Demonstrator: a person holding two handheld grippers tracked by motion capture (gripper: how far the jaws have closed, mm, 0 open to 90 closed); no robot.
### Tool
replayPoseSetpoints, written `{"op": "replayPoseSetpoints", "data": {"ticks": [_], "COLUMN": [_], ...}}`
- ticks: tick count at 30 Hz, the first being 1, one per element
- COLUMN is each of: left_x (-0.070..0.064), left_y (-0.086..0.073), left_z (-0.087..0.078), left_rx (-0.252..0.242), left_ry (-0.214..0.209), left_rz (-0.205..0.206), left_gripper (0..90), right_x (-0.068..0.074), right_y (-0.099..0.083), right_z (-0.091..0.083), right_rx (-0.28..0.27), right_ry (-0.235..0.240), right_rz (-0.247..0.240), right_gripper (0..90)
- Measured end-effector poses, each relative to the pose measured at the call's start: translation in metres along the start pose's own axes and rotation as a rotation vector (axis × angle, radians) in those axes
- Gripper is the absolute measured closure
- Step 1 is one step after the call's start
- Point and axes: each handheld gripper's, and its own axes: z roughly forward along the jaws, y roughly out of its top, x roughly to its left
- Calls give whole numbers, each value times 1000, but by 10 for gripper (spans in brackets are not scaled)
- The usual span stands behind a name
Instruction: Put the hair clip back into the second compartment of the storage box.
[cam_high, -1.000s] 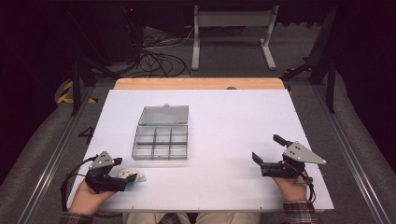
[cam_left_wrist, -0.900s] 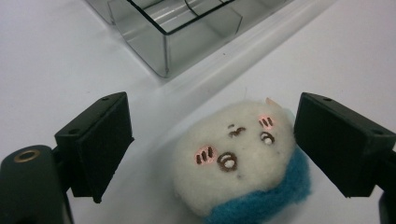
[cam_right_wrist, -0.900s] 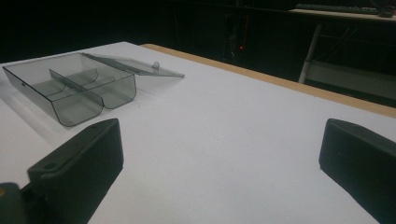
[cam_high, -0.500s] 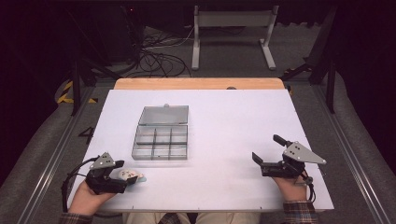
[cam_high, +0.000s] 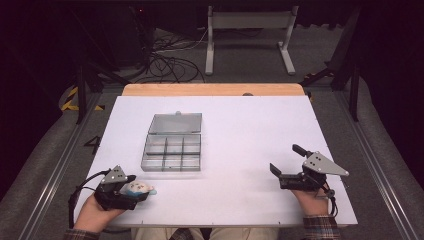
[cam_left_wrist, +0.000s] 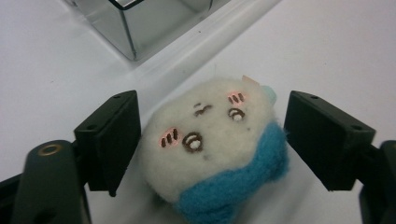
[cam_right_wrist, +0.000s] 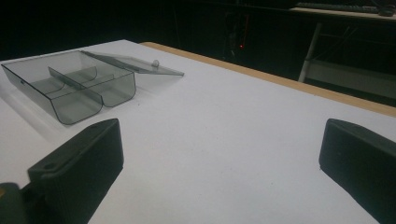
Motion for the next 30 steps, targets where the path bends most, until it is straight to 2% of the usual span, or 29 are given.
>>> {"op": "replayPoseSetpoints", "data": {"ticks": [4, 14, 21, 30], "left_x": [-3, -5, -8, -11], "left_y": [1, 3, 5, 12], "left_z": [2, 1, -1, -4], "left_rx": [14, 9, -28, -97], "left_ry": [18, 20, 8, 52], "left_rz": [27, 37, 42, 59], "left_gripper": [315, 348, 354, 361], "right_x": [0, 1, 1, 2], "right_y": [0, 0, 0, 0], "right_z": [0, 1, 1, 2], "right_rx": [0, 5, 5, 6], "right_ry": [1, 0, 1, 9], "right_rz": [-1, 0, 0, -5], "right_gripper": [3, 3, 3, 3]}}
